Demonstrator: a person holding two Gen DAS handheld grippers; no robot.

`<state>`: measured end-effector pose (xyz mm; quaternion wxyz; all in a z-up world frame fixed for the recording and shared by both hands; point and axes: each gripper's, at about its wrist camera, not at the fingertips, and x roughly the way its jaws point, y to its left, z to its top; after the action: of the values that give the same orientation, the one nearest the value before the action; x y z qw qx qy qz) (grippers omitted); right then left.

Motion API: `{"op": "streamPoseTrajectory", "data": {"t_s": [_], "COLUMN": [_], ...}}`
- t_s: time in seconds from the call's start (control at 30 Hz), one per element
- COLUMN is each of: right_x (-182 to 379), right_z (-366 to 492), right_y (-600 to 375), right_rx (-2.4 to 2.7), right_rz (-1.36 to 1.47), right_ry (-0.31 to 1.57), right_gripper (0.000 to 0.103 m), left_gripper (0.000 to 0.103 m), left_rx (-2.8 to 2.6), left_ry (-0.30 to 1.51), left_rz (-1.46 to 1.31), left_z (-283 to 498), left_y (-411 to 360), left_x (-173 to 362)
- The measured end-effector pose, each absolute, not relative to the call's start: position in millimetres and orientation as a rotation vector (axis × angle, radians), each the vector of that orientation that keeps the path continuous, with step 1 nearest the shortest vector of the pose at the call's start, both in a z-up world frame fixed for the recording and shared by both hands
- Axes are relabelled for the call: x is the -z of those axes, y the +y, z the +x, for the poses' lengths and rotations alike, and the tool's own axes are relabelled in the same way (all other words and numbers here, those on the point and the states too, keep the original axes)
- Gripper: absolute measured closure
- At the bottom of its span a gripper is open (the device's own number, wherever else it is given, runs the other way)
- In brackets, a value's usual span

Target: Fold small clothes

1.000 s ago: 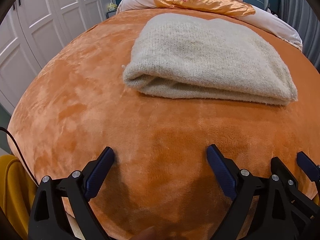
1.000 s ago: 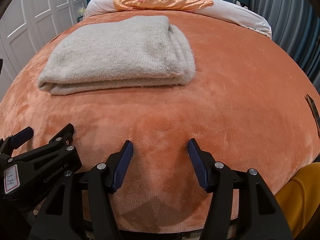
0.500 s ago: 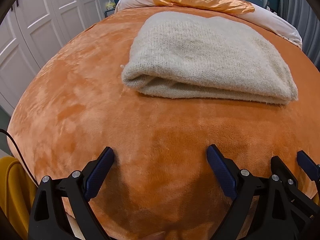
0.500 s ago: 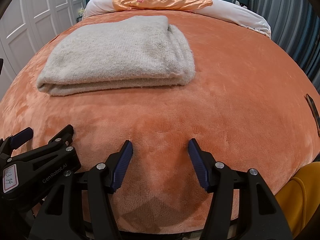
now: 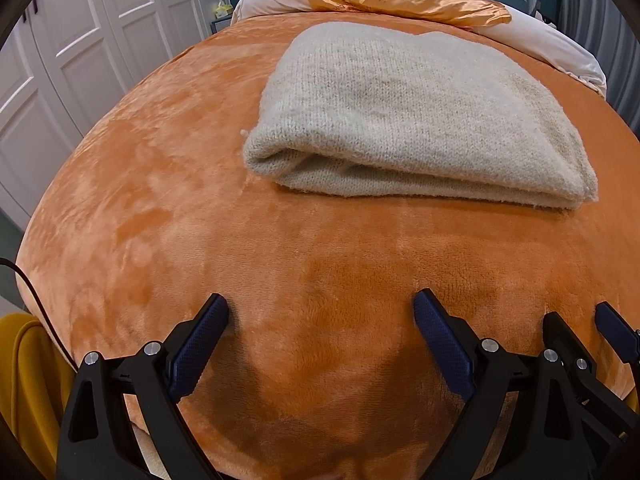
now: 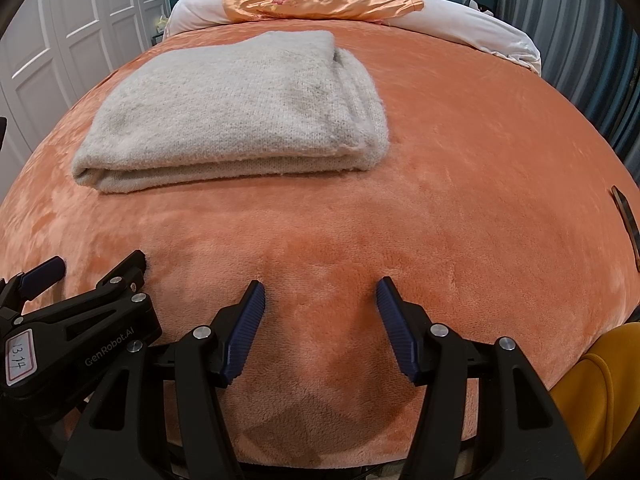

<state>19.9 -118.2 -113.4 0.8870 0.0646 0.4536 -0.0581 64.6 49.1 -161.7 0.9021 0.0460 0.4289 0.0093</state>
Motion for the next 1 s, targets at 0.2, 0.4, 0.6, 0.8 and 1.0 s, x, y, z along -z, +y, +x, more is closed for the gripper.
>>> {"op": "streamPoseTrajectory", "data": {"t_s": [0.2, 0.4, 0.6, 0.8, 1.0], "right_x": [113.3, 113.3, 113.7, 113.7, 113.7], "right_z": [19.9, 19.8, 19.8, 19.9, 19.7], "right_y": [-118.5, -119.5, -120.5, -121.3, -121.3], "right_rx": [0.12, 0.119, 0.12, 0.12, 0.119], "right_rz": [0.134, 0.134, 0.136, 0.136, 0.135], "right_ry": [0.943, 0.943, 0.943, 0.943, 0.943], "right_gripper": [0.047, 0.047, 0.047, 0.047, 0.047], "left_gripper": [0.011, 0.011, 0.011, 0.011, 0.011], "left_rx": [-0.02, -0.02, -0.019, -0.019, -0.02], "left_ry": [0.887, 0.888, 0.888, 0.888, 0.888], "left_rz": [0.095, 0.094, 0.095, 0.095, 0.095], "left_z": [64.6, 64.0, 64.7, 64.5, 64.6], "left_y": [48.9, 49.0, 49.8, 50.0, 50.0], "left_x": [161.7, 161.4, 161.4, 161.4, 161.4]}}
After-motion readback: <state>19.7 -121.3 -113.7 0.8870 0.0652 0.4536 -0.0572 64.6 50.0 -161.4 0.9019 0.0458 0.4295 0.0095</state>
